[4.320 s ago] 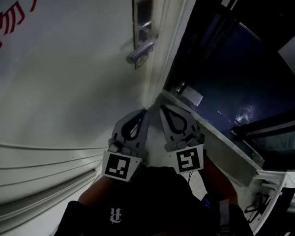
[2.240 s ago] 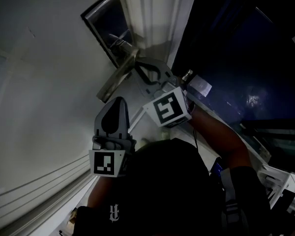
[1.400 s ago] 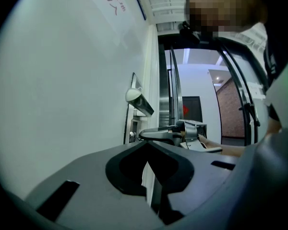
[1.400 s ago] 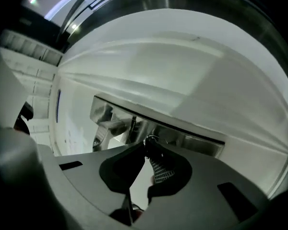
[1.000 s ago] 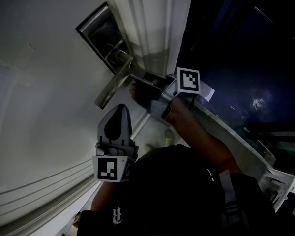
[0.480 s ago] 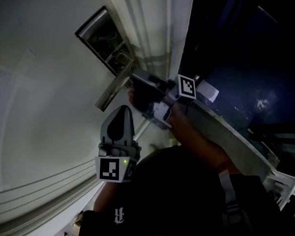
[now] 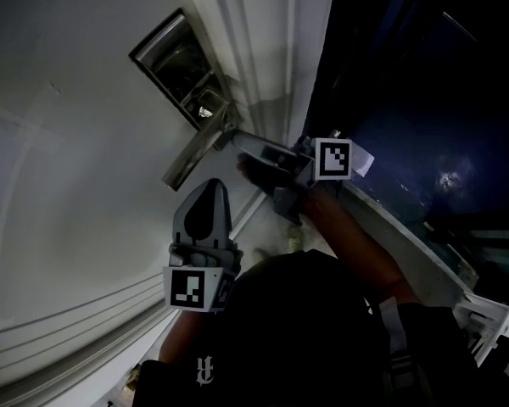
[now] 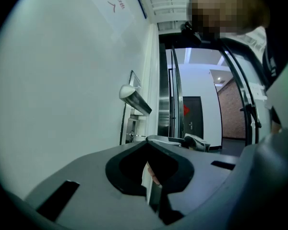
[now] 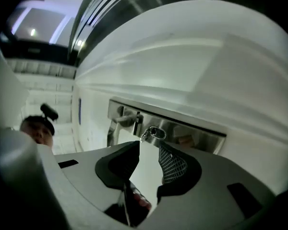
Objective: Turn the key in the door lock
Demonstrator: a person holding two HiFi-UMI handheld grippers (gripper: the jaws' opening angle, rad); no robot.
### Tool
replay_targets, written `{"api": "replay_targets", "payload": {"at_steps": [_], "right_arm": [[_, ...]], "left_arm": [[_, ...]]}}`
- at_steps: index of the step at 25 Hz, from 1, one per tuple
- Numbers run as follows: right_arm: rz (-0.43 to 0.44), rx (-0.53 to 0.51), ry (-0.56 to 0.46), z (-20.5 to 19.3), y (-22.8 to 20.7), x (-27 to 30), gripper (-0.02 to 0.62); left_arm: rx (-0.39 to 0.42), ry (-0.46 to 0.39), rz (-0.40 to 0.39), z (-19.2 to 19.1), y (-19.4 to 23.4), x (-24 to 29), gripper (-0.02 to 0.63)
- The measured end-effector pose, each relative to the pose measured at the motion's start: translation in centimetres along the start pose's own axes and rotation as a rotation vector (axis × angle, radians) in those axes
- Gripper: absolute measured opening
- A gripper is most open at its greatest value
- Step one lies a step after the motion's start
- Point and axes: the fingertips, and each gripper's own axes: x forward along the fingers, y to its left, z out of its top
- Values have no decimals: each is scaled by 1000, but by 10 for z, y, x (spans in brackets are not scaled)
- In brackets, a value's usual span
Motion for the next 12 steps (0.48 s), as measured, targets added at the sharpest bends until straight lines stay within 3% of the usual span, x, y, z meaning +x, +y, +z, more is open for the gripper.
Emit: {"api": "replay_targets", "payload": {"at_steps": [3,7,10,12], "right_arm": [[-142,-334,110,-1,5,-7,104],[-350,-966,245,1,15,-10,104],[-427,-1376,338,-2,22,-8,104],[-455,-1565,382,-3,25,-5,103]], "left_arm": [[-2,0,-6,-1,-2,2,6],[-2,-3,-17,-1,-6,3,6],[-1,-5,-18,-1,-7,2,6],[-2,-5,-15,-2,-6,1,6]]}}
